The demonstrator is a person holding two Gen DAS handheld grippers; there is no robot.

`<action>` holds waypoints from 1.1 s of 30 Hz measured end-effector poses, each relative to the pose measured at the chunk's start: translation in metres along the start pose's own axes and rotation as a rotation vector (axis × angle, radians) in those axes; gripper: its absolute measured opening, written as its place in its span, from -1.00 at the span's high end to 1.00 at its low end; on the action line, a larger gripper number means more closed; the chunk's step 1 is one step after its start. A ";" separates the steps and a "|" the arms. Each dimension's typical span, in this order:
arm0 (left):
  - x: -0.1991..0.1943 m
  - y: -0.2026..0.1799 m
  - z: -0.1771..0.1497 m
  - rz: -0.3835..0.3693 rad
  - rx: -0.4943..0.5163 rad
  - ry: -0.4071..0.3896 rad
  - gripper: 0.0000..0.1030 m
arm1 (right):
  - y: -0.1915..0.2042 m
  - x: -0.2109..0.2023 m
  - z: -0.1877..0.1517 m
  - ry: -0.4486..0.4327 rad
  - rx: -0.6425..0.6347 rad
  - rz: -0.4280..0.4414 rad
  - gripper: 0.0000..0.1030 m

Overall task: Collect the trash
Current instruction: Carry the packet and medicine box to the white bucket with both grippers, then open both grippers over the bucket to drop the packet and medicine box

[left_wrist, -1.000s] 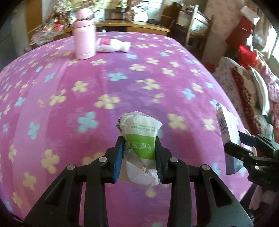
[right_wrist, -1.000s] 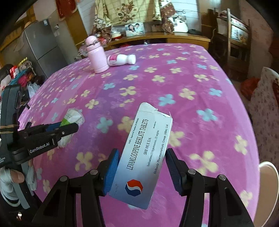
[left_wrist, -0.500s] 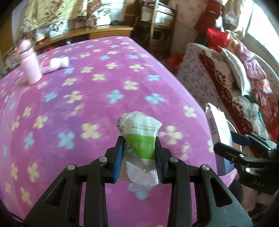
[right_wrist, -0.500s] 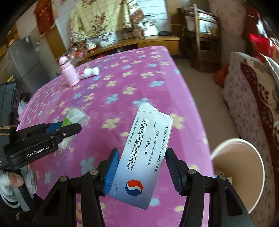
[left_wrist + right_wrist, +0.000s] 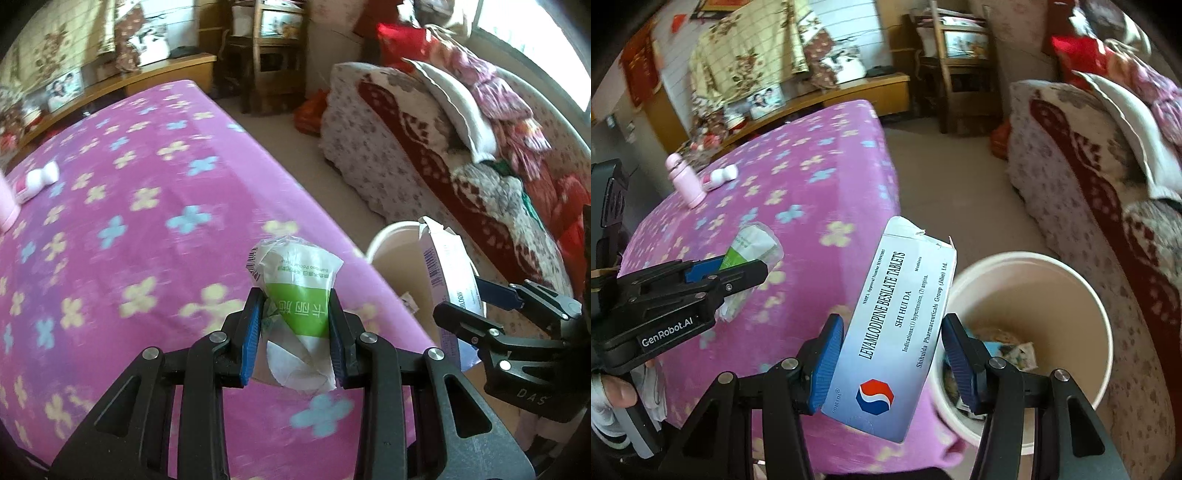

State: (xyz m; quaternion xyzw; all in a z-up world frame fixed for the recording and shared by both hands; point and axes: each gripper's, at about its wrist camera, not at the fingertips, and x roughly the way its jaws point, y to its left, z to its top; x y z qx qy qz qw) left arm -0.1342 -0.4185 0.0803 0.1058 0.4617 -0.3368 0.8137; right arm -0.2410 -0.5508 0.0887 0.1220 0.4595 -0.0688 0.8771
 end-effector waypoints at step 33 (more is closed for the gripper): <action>0.048 -0.082 0.018 -0.238 0.070 0.031 -0.13 | -0.109 0.018 -0.032 0.037 0.209 -0.157 -0.33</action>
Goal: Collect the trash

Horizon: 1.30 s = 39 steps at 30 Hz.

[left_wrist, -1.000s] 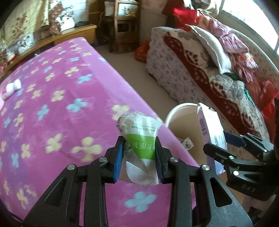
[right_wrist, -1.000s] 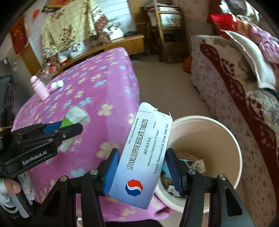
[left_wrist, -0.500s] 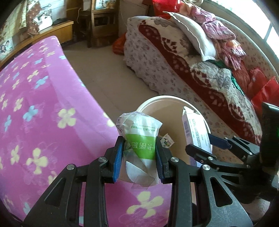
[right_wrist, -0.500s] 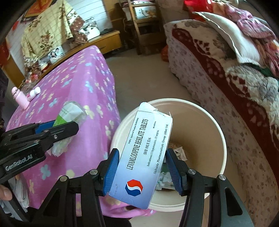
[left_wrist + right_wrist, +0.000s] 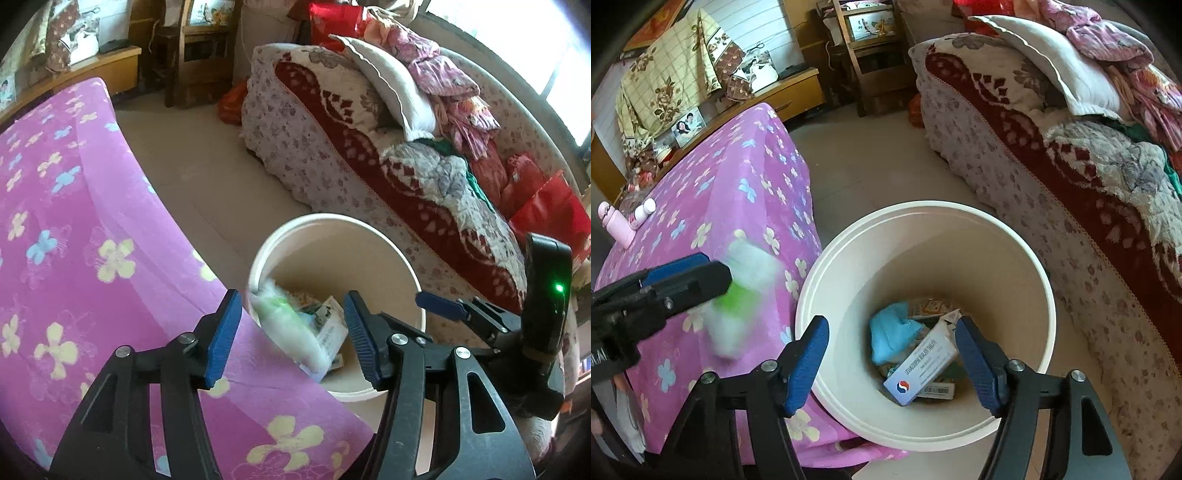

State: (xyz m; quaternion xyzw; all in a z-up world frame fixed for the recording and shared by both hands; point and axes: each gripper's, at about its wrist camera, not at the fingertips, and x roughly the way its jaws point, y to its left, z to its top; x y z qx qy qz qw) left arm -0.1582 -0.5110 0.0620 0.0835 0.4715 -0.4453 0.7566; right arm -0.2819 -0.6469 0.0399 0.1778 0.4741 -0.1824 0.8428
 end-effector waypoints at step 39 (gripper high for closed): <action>-0.159 0.013 -0.052 0.251 0.035 -0.377 -0.19 | 0.087 -0.155 -0.028 -0.432 -0.012 -0.131 -0.42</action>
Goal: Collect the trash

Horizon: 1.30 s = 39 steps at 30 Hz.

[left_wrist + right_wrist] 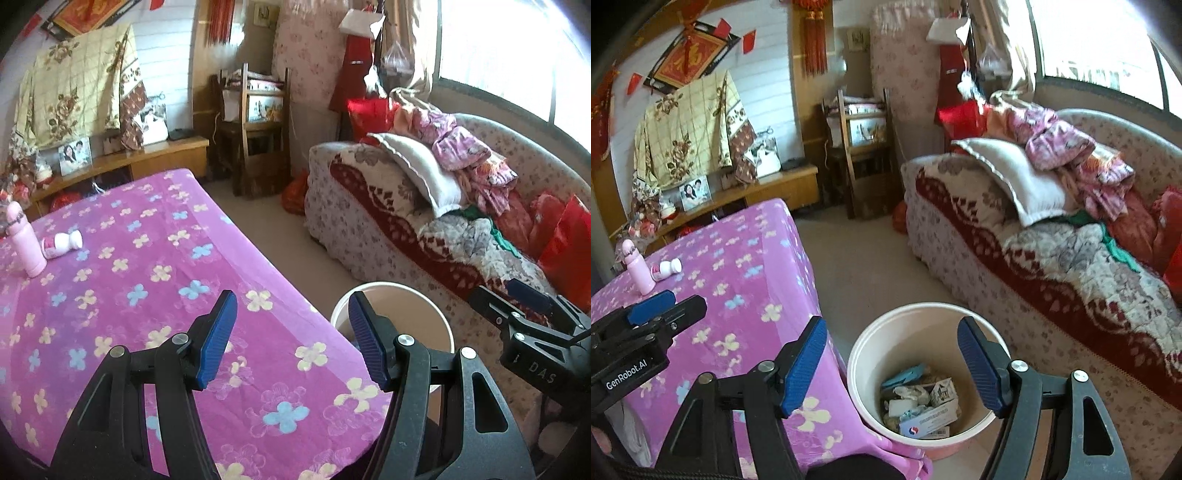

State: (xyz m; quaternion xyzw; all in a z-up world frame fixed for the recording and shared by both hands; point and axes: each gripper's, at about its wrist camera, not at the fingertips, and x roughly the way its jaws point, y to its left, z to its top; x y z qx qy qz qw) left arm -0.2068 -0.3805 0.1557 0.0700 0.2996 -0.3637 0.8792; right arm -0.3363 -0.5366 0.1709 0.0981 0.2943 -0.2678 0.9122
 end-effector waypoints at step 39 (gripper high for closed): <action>-0.036 0.004 -0.004 0.015 -0.010 -0.072 -0.19 | 0.020 -0.051 0.007 -0.110 -0.037 0.003 -0.64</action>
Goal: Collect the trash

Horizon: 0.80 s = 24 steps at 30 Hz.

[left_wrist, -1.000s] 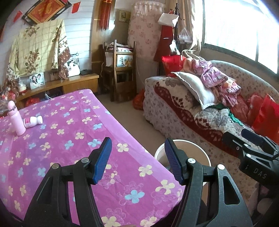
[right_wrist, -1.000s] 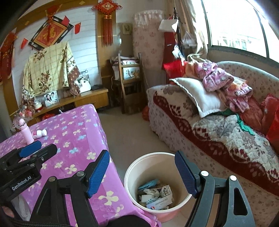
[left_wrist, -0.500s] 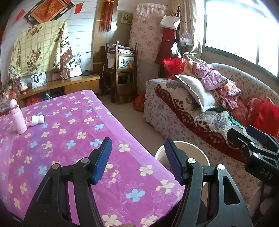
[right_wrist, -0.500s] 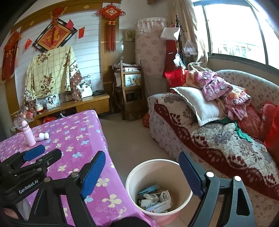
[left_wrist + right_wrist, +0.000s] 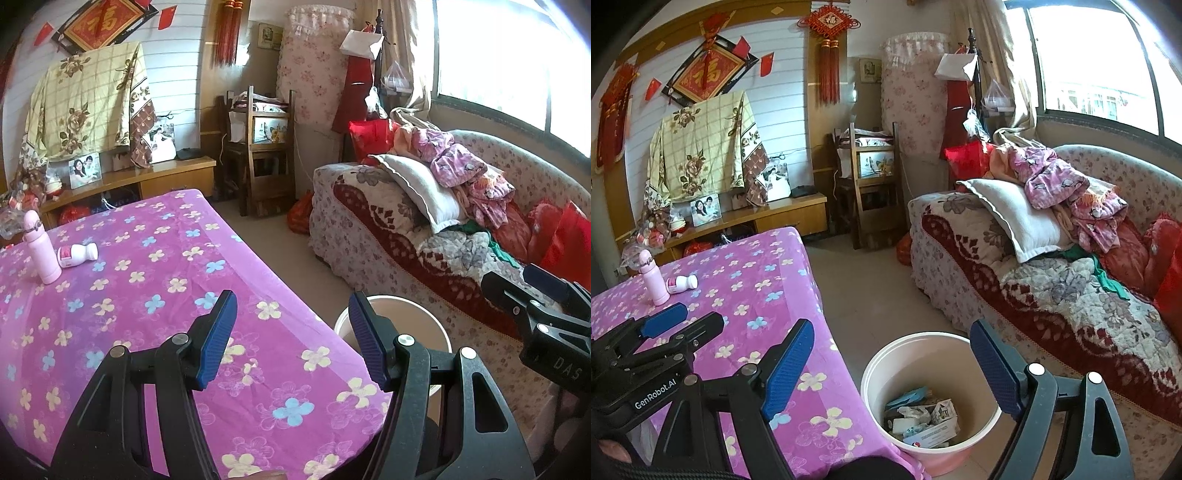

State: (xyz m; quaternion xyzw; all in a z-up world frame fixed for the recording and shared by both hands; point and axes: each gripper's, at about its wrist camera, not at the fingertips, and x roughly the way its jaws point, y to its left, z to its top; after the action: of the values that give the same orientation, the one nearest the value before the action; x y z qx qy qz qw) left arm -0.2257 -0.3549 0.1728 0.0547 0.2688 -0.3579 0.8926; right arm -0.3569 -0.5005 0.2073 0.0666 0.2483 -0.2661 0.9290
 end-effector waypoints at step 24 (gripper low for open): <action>0.001 0.000 -0.001 0.005 0.004 0.001 -0.19 | 0.000 0.005 -0.005 0.013 0.002 0.004 -0.64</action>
State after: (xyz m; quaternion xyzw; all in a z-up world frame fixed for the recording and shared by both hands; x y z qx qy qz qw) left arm -0.2256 -0.3557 0.1718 0.0572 0.2684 -0.3560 0.8933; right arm -0.3558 -0.5016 0.2006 0.0700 0.2540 -0.2640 0.9278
